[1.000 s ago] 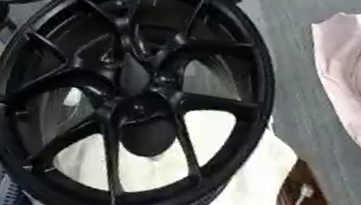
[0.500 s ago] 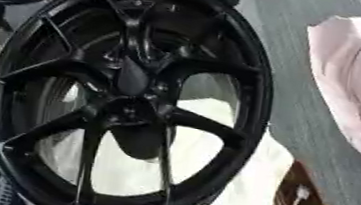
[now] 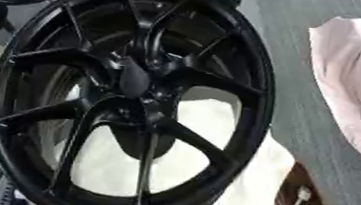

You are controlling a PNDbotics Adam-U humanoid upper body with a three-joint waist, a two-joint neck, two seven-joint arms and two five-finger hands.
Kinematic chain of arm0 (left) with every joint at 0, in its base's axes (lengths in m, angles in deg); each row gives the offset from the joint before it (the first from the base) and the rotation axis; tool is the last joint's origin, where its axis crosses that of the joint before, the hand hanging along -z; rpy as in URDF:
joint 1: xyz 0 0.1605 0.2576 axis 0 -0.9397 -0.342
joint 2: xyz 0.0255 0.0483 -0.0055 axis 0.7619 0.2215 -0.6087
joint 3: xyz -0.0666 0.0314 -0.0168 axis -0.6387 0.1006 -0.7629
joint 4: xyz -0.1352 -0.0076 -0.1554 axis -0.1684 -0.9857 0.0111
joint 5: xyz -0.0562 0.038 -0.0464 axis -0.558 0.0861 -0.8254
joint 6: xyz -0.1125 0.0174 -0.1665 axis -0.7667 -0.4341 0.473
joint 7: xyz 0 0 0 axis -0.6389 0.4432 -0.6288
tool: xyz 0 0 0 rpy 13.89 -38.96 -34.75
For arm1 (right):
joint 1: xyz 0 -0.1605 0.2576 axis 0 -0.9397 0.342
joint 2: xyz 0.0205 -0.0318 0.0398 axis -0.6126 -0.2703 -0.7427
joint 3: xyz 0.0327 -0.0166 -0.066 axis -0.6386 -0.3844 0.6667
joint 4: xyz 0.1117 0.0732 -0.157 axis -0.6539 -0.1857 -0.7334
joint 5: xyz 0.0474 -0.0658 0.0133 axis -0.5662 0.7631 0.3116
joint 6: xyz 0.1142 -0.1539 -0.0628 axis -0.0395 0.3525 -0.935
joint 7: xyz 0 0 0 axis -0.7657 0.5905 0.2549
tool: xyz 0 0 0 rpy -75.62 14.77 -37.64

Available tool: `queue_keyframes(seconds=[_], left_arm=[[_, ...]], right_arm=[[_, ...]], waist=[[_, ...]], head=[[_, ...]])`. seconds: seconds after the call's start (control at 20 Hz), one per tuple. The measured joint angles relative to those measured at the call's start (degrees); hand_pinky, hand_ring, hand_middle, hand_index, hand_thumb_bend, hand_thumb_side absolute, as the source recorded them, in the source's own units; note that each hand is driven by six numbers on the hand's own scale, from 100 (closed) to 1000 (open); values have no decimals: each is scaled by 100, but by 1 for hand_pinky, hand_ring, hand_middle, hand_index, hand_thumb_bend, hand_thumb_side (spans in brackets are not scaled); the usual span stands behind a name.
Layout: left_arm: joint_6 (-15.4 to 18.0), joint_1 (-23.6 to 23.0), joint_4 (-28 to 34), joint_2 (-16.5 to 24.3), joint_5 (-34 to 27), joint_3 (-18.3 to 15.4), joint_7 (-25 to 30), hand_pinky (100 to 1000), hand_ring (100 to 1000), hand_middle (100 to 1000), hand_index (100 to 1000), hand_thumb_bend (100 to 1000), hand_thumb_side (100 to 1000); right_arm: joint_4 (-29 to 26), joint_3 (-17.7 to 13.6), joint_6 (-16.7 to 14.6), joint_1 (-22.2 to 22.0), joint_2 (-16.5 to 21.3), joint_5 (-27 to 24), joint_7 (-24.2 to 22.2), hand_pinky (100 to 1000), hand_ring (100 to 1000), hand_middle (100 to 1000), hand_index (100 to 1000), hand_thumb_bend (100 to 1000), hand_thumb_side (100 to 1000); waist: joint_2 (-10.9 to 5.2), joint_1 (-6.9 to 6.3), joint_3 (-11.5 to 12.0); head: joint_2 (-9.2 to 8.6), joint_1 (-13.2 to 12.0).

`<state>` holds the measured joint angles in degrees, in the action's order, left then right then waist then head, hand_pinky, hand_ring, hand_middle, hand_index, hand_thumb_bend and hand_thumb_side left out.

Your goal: Pull the pin out of the wheel hub.

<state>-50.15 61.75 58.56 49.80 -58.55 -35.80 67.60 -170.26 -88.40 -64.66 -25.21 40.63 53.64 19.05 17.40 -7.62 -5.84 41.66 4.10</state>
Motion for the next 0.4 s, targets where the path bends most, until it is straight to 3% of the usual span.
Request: queue_keyframes(seconds=[0.4], left_arm=[[-234, 145, 597, -386, -652, -154, -656, 729, 638, 597, 739, 518, 712]], right_arm=[[-1, -2, -1, 14, -1, -2, 2, 879, 809, 806, 841, 180, 543]], waist=[[0, 23, -3]], head=[[1, -27]])
